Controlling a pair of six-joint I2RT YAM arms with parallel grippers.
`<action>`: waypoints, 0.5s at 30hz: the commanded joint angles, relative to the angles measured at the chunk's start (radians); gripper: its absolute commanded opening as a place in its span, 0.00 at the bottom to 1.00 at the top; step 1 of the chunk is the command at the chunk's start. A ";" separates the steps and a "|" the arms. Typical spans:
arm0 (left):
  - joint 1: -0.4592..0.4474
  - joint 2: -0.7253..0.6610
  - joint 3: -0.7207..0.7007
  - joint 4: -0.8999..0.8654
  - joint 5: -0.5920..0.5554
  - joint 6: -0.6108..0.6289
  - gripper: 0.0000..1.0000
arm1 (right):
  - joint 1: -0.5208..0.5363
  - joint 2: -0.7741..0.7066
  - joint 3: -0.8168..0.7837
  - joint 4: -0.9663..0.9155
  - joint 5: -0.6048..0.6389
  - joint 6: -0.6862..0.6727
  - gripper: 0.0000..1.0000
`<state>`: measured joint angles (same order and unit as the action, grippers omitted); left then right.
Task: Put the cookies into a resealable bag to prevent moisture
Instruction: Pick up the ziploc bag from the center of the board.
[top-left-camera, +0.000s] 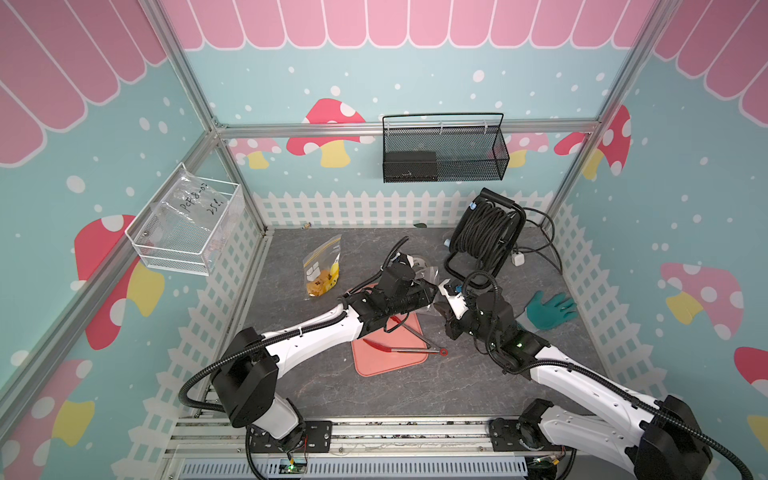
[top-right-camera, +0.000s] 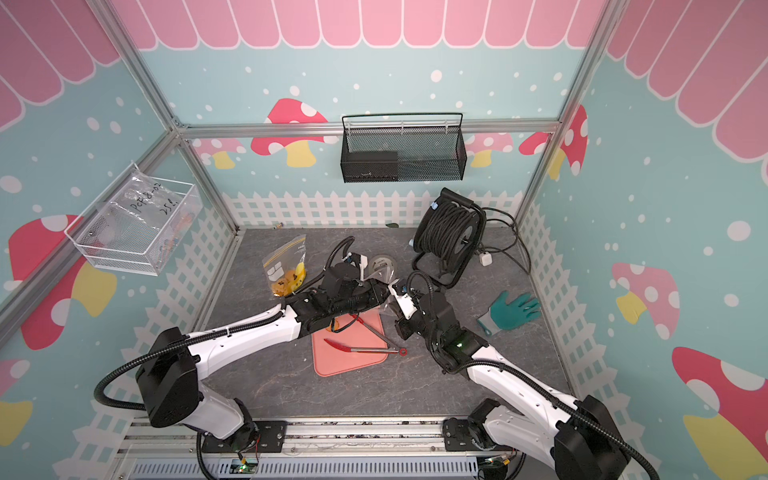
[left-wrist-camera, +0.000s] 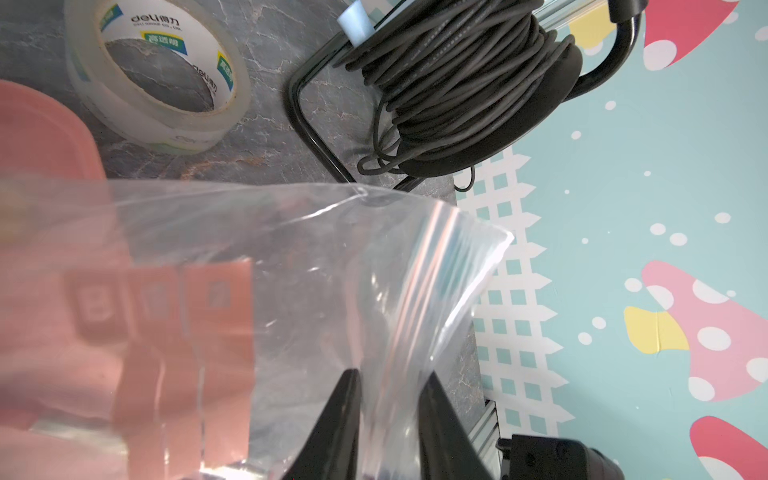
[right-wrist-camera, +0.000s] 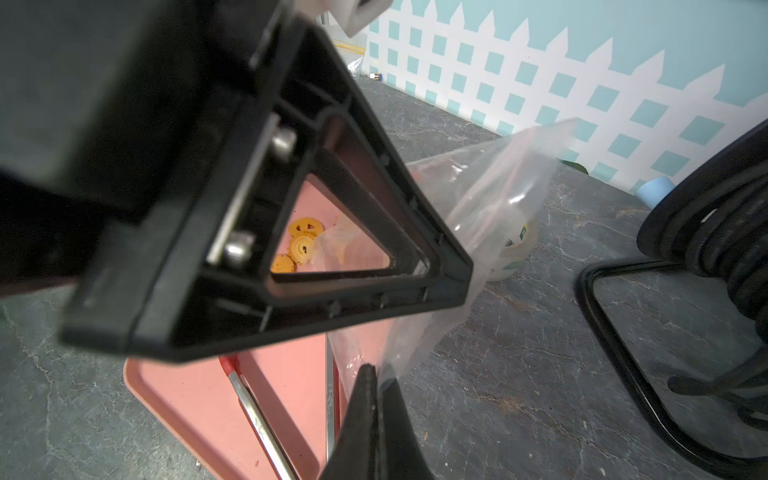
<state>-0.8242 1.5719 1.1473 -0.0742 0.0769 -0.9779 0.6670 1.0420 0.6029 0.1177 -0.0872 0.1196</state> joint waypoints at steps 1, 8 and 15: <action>0.003 0.017 0.052 -0.034 0.031 0.020 0.12 | 0.010 -0.004 -0.006 0.018 0.014 -0.017 0.00; 0.014 0.016 0.097 -0.096 0.044 0.086 0.00 | 0.008 -0.032 -0.025 0.017 0.036 0.044 0.12; 0.030 -0.010 0.162 -0.256 0.080 0.238 0.00 | -0.044 -0.166 -0.070 0.068 -0.040 0.288 0.54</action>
<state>-0.8009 1.5818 1.2800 -0.2405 0.1246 -0.8219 0.6476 0.9142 0.5545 0.1268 -0.0879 0.2699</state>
